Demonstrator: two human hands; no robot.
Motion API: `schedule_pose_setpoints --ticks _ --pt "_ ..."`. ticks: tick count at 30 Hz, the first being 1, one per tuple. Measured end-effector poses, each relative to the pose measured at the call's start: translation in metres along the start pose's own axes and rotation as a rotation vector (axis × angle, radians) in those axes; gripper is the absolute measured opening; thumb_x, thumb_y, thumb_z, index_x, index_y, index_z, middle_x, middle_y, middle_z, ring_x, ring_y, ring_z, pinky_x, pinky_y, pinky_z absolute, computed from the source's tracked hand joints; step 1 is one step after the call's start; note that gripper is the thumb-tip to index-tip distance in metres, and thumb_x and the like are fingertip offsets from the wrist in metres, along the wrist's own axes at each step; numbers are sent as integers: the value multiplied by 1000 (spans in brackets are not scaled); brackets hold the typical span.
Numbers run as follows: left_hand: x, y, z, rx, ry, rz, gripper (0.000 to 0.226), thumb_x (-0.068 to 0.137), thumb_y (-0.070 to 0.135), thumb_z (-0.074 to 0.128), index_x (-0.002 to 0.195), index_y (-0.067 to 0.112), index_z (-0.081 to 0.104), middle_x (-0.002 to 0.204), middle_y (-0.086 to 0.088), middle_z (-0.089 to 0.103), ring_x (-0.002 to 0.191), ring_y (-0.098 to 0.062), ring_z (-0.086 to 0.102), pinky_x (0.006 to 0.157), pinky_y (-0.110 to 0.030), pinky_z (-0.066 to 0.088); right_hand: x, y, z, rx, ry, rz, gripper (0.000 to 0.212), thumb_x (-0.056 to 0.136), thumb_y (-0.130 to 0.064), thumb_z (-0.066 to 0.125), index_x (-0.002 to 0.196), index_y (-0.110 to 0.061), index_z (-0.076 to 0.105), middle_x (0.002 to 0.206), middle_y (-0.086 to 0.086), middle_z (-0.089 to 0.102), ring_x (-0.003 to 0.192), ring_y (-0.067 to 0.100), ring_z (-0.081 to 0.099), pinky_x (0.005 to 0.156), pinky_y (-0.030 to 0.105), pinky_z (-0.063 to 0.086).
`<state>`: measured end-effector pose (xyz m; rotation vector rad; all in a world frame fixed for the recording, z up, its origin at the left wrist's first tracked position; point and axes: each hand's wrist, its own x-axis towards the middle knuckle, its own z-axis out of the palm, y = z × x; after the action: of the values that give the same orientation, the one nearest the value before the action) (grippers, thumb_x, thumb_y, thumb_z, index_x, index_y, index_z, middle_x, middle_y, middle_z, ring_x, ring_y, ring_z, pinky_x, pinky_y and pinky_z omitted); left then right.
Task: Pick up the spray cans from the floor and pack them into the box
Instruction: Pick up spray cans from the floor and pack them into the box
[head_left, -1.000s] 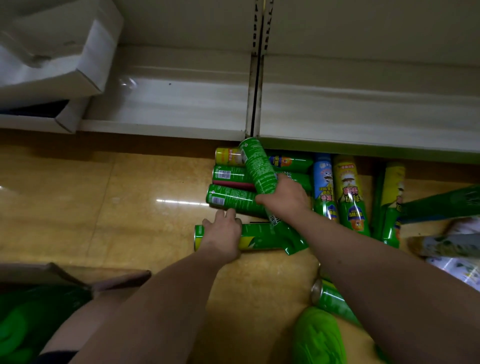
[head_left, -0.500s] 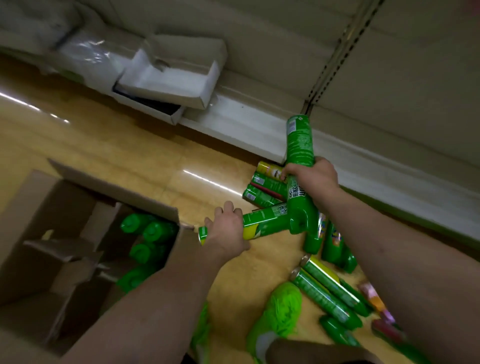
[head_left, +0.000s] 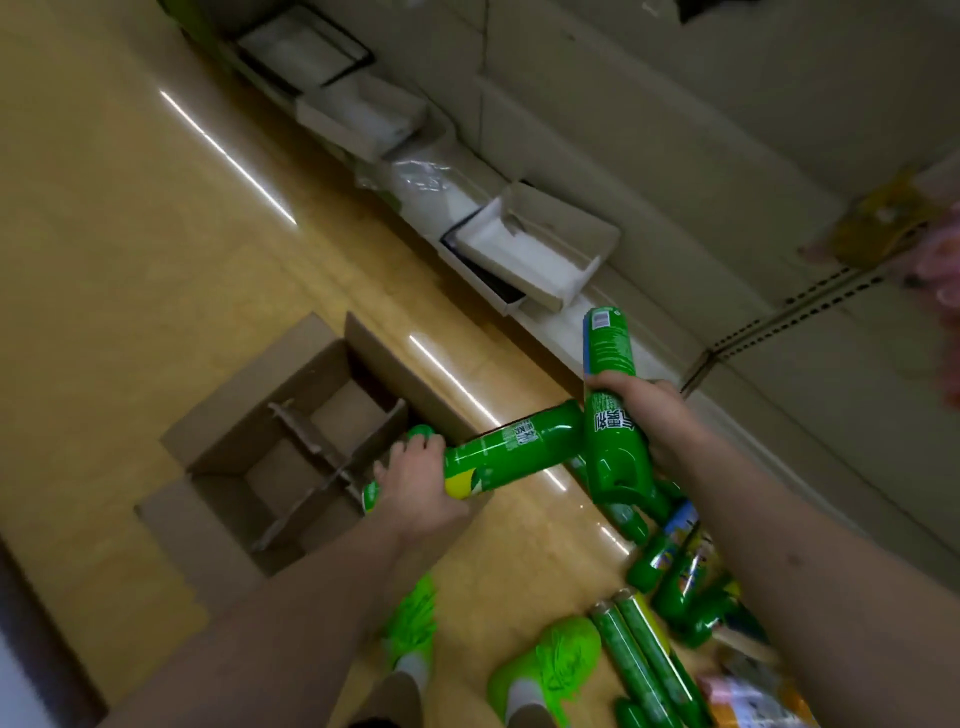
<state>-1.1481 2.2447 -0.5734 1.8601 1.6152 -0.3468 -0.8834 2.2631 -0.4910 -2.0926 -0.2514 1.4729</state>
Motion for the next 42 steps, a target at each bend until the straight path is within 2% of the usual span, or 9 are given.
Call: schedule_pose_setpoints --ticks 5,8,14,18,21,29,33,37,42 --pt "-36 -69 -53 -390 172 -121 71 52 43 83 111 14 56 103 -3 53 101 -26 54 79 -34 43 -52 -30 54 -118 -134 53 54 79 -32 80 116 -5 52 98 24 71 85 39 72 79 52 60" --pt "-53 -98 -88 -569 266 -183 58 53 35 87 99 19 55 94 2 54 89 -21 56 67 -29 35 -73 -38 85 -177 -172 112 62 80 -35 79 125 -6 49 100 21 70 77 32 71 56 36 59" --pt "-72 -142 -125 -751 362 -185 86 58 24 88 134 29 49 116 9 61 105 -13 58 87 -32 49 -97 -38 141 -350 -291 170 38 85 -29 75 106 -5 54 93 21 70 73 31 70 59 35 57" --pt "-80 -153 -123 -919 405 -262 95 52 34 89 138 33 46 125 7 62 113 -16 59 92 -41 53 -89 -37 167 -513 -352 171 38 82 -27 79 103 -4 59 85 20 72 61 28 70 53 31 55" --pt "-83 -152 -115 -1045 457 -350 86 44 43 88 122 37 51 119 9 67 109 -14 64 90 -45 56 -83 -45 185 -666 -422 151 27 87 -20 74 103 -3 60 83 20 71 51 23 65 44 26 51" --pt "-51 -125 -49 -1247 526 -614 83 36 49 94 112 24 70 109 8 74 103 -10 69 95 -38 54 -14 -52 235 -1103 -602 69 57 75 -16 83 122 1 55 94 19 71 63 26 71 47 27 53" --pt "-18 -115 -8 -1221 571 -691 63 47 20 100 104 17 72 102 8 71 99 -10 67 84 -15 49 44 -34 266 -1424 -732 -64 94 38 -39 87 122 -11 55 105 9 68 84 25 70 66 38 63" --pt "14 -123 32 -1237 633 -765 55 49 8 98 95 16 70 98 3 71 98 -17 67 93 -38 54 86 -15 299 -1762 -824 -214 88 48 -42 89 124 -16 56 116 8 62 96 25 65 78 34 59" --pt "52 -142 74 -1238 702 -803 52 49 2 97 94 5 73 98 0 70 95 -11 67 93 -45 55 129 13 351 -2047 -994 -411 71 55 -34 91 118 -13 65 112 6 69 95 23 67 80 36 61"
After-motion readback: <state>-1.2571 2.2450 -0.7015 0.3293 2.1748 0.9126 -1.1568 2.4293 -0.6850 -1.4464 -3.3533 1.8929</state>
